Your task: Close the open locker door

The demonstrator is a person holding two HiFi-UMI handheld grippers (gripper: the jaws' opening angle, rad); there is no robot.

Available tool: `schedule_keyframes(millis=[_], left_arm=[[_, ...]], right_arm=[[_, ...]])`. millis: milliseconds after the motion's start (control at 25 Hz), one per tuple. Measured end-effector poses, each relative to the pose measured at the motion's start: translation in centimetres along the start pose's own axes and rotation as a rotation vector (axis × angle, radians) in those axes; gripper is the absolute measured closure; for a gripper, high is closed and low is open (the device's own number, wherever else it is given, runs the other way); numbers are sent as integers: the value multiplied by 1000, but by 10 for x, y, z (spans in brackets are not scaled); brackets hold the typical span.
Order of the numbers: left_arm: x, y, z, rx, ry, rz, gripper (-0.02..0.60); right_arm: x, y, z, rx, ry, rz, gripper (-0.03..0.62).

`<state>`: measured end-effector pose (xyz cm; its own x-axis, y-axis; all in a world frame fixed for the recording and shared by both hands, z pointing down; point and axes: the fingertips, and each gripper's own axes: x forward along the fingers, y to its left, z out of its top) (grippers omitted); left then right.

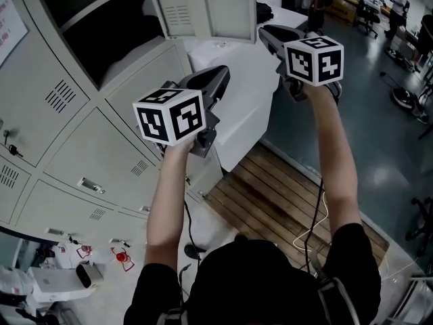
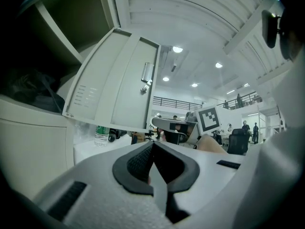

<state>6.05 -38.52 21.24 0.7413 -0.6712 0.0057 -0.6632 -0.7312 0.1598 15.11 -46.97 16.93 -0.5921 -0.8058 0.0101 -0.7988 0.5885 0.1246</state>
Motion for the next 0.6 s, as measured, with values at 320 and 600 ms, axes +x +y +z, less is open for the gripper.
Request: schedule_keyframes(millis=[320, 600], left_arm=[[1, -1, -3, 25, 15, 11, 565], [-3, -4, -6, 36, 18, 11, 565]], right_arm=[[7, 1, 2, -12, 17, 19, 536], [5, 6, 2, -12, 11, 36, 536]])
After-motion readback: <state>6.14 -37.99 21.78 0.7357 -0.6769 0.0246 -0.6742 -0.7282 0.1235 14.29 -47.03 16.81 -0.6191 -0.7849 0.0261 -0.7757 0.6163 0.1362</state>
